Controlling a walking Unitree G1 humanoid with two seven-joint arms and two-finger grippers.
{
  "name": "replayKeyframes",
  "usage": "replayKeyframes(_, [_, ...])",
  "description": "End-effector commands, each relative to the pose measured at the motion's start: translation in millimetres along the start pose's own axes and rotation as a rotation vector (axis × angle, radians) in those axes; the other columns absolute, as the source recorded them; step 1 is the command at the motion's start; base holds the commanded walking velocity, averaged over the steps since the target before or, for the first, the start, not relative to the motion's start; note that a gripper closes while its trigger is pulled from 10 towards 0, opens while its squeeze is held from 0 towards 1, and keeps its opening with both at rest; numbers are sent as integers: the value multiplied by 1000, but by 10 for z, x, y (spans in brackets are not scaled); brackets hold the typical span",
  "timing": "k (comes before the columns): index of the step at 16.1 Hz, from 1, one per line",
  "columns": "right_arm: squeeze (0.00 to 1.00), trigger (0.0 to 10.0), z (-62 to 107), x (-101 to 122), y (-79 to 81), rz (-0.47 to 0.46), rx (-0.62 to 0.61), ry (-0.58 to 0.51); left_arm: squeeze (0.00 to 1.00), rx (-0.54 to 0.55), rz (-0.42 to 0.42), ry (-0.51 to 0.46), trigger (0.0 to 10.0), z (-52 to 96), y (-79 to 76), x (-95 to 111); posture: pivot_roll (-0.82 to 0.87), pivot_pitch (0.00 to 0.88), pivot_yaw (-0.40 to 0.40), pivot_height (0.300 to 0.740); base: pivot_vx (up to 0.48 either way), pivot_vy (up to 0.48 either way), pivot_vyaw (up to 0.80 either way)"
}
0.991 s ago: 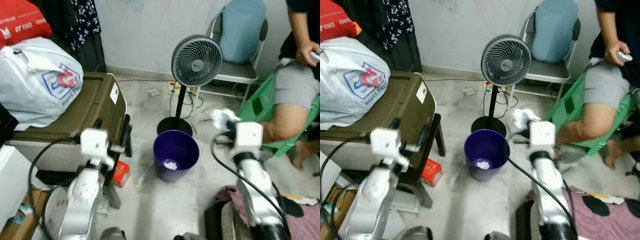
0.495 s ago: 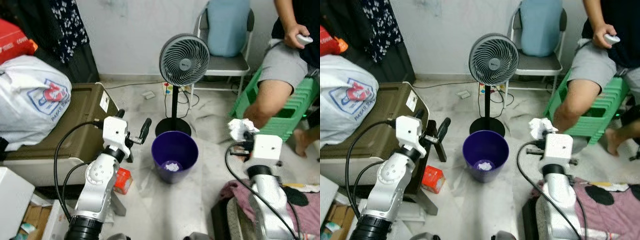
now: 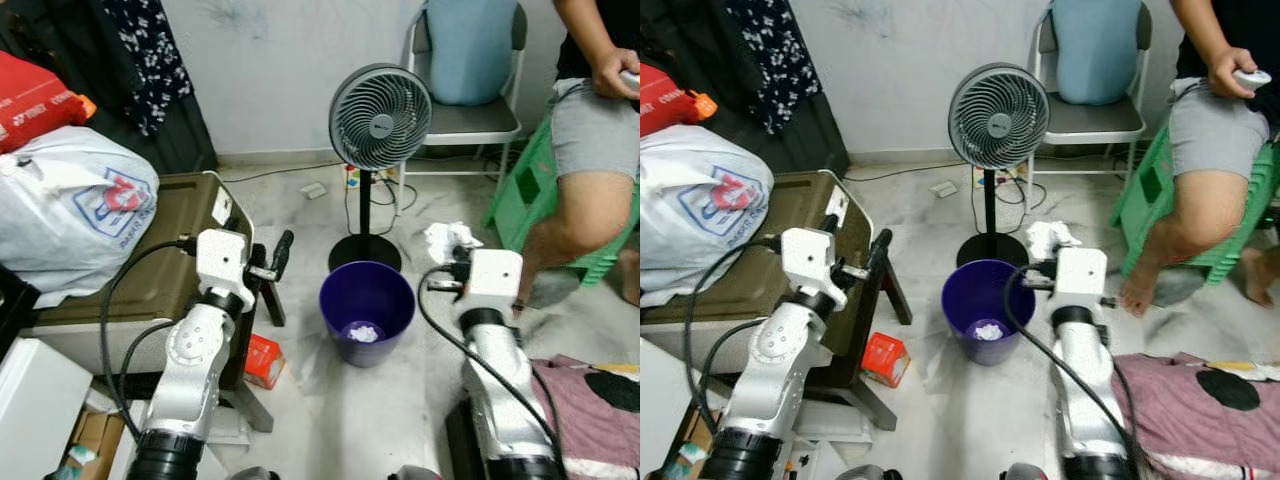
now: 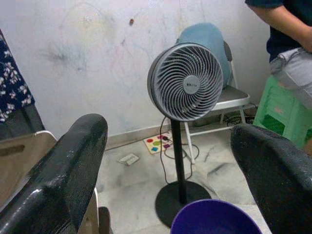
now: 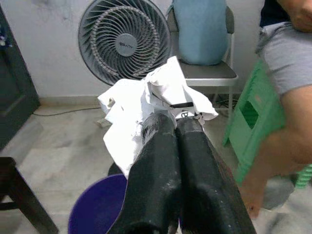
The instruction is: Clean up the room
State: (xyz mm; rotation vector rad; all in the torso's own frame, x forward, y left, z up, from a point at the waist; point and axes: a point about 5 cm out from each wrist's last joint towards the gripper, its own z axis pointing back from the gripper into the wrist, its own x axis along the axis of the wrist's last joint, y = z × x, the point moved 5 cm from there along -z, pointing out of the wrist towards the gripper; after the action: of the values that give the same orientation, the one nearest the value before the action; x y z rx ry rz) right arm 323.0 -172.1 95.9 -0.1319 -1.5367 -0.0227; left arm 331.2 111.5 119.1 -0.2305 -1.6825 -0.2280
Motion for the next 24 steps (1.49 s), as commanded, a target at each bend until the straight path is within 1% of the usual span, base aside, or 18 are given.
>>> replayKeyframes(1, [0,10000,-27,-15,101,-18,22,8,0,25,2,5,10000,20,92,7,-41,0,107,740,0,0,-800])
replayKeyframes(3, [0,10000,-60,-17,110,-48,11,9,0,13,9,15,10000,32,93,-15,-35,0,100,740,0,0,-800])
replayKeyframes(7, [0,10000,-76,4,201,-60,55,8,0,15,-1,22,10000,51,62,-16,-17,0,74,740,0,0,-678])
replayKeyframes(9, [0,10000,-75,19,215,-50,73,-2,0,-10,3,28,10000,76,35,-21,1,0,55,740,0,0,0])
replayKeyframes(10, [0,10000,-31,67,150,-49,65,-18,0,-27,-37,14,10000,145,53,10,12,0,47,740,0,0,0])
replayKeyframes(11, [0,10000,21,88,89,-58,51,-18,0,-18,-51,12,10000,201,94,15,13,0,46,740,0,0,0])
replayKeyframes(12, [0,10000,199,87,4,-55,54,-8,0,24,-49,31,10000,289,179,-21,18,0,44,740,0,0,0])
replayKeyframes(13, [0,10000,275,81,-16,-39,63,-6,0,37,-52,34,10000,312,203,-25,17,0,43,740,0,0,0])
replayKeyframes(14, [0,10000,411,43,-55,-20,70,5,0,55,-55,36,10000,325,234,-24,15,0,43,740,0,0,0])
replayKeyframes(16, [0,10000,514,2,-110,-2,76,21,0,64,-57,35,10000,312,242,-15,8,0,45,740,0,0,0])
replayKeyframes(17, [0,10000,557,-33,-122,3,83,32,0,71,-59,36,10000,299,237,-13,0,0,48,740,0,0,0])
replayKeyframes(20, [0,10000,556,-44,-108,7,95,39,0,64,-46,41,10000,291,206,-12,4,0,46,740,0,0,0])
replayKeyframes(21, [0,10000,568,-43,-103,1,97,58,0,40,-19,50,10000,301,169,-21,2,0,47,740,0,0,-800])
replayKeyframes(24, [0,10000,575,-32,-85,8,112,57,0,14,-8,50,10000,300,131,-22,0,0,44,740,0,0,-800])
